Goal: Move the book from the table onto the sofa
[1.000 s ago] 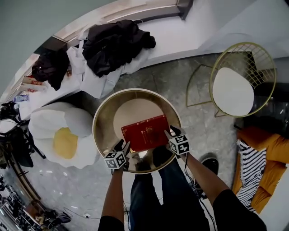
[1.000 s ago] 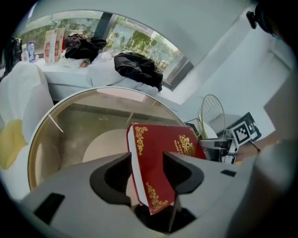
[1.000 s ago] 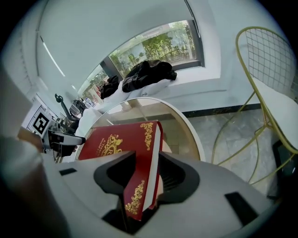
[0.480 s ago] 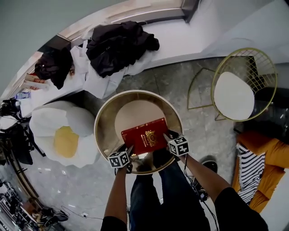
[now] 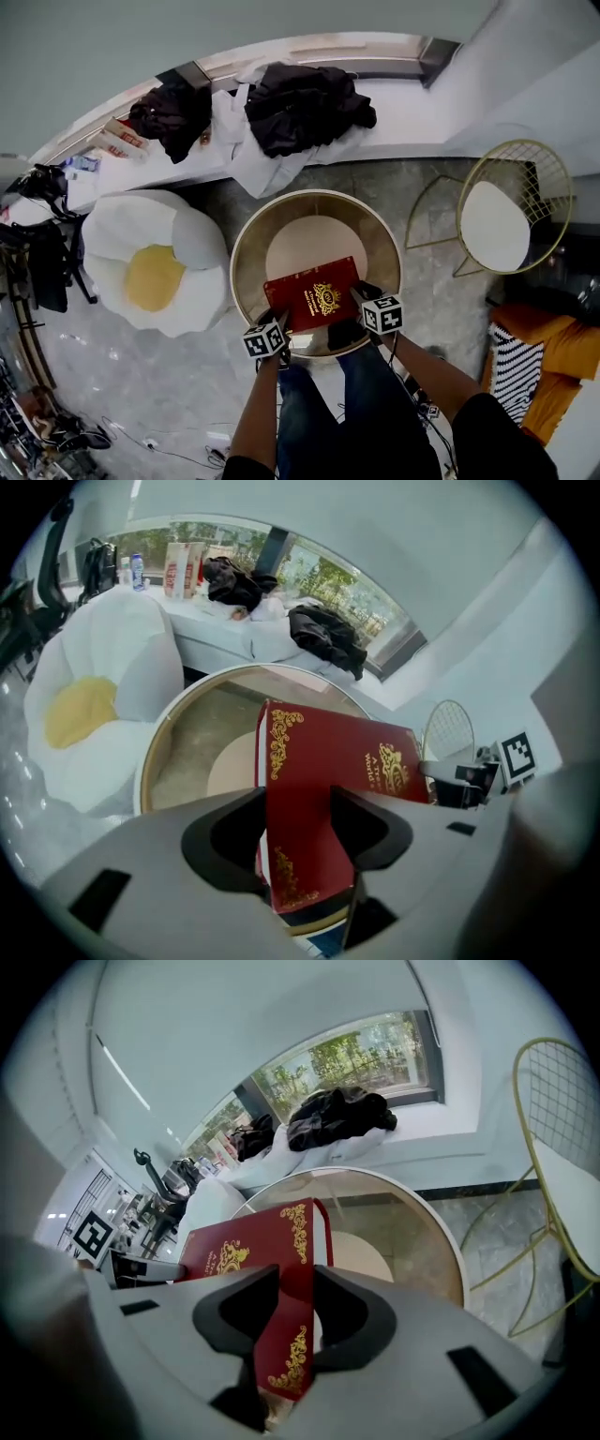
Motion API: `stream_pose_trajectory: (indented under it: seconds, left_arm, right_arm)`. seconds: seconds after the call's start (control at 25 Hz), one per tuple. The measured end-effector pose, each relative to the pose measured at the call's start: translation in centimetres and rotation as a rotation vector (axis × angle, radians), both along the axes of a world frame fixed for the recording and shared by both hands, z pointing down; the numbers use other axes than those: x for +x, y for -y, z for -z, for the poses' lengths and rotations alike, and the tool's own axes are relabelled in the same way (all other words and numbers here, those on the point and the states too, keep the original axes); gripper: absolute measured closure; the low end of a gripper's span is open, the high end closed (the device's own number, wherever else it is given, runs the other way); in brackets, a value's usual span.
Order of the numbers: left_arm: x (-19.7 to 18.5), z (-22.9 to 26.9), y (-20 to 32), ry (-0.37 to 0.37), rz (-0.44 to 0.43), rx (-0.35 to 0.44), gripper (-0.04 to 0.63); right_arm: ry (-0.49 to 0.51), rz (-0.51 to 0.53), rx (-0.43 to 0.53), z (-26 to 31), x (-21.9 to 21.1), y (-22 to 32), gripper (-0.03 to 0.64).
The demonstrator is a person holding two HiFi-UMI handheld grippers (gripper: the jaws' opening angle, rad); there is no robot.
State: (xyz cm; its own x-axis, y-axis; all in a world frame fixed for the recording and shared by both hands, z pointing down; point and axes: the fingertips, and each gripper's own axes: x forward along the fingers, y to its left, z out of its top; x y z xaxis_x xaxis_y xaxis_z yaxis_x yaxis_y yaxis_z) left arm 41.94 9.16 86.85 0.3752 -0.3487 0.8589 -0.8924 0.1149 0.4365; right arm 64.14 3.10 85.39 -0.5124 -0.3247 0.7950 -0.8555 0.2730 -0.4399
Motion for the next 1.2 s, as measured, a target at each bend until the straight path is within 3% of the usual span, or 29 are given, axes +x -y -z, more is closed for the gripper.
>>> stream_pose_trajectory:
  seconds: [0.2,0.4,0.6,0.84,1.2]
  left_arm:
    - [-5.8,3.3,-3.3,0.011,0.117,0.106,0.368]
    - [-14.7,8.1,-10.0,0.045,0.184,0.177,0.368]
    - [-23.0,11.9,-19.3,0.046,0.271,0.177,0.368]
    - [-30.8,16.7,-26.9,0.052,0.352,0.219,0.368]
    - [-39.8,21.8,-32.7,0.09,0.502,0.293,0.368]
  right_arm:
    - [-0.008,0.097,0.077,3.9,-6.4,-2.0,0.482]
    - [0.004,0.134,0.109,8.4,-15.4,-7.9,0.479]
    - [-0.012,0.197,0.135,12.7,-24.4,-15.3,0.486]
    - [0.007,0.299,0.168,17.1,-33.1,-21.6,0.492]
    - [0.03,0.445,0.225,23.0,-44.1,-24.5,0.494]
